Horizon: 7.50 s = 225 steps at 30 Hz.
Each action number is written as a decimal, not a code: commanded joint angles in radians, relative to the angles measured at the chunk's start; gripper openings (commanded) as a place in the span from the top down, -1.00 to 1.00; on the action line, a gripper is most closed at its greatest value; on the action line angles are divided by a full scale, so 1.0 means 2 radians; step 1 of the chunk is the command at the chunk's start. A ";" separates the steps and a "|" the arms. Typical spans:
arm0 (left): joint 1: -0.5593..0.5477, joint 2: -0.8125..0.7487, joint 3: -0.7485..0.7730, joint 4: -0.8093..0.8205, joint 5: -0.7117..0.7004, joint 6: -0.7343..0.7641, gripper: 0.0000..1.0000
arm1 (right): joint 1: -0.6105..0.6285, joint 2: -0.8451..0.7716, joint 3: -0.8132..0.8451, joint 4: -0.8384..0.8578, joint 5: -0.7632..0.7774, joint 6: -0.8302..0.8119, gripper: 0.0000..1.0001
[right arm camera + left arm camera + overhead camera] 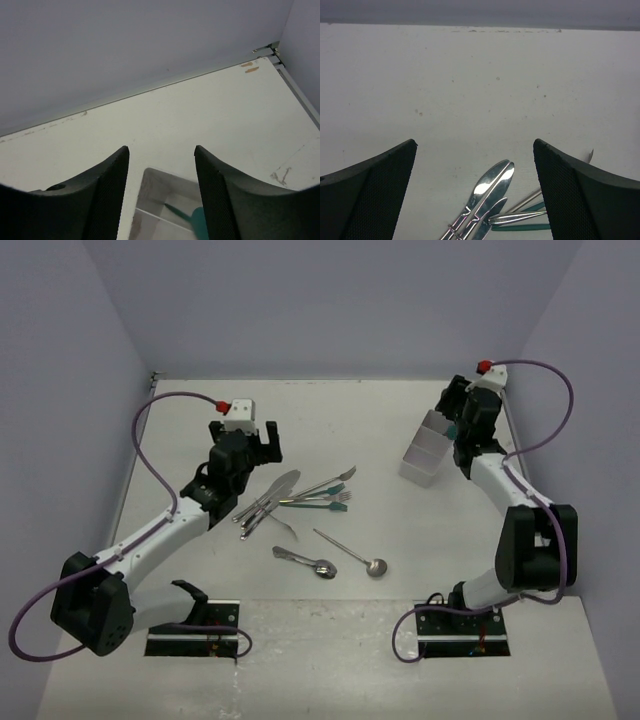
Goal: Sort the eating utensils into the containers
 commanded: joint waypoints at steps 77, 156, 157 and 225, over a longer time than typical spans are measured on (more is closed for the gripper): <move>0.005 -0.061 -0.013 -0.019 -0.089 0.040 -1.00 | 0.294 -0.073 0.143 -0.429 0.150 -0.534 1.00; 0.007 0.020 0.000 -0.018 -0.056 0.046 -1.00 | 0.174 0.050 0.112 -0.280 0.271 -1.108 -0.28; 0.007 0.016 0.000 -0.019 -0.056 0.047 -1.00 | 0.180 0.045 0.131 -0.265 0.264 -1.094 -0.33; 0.007 -0.139 -0.028 -0.149 -0.077 -0.067 -1.00 | 0.544 0.114 -0.010 -0.306 -0.005 -0.073 -0.05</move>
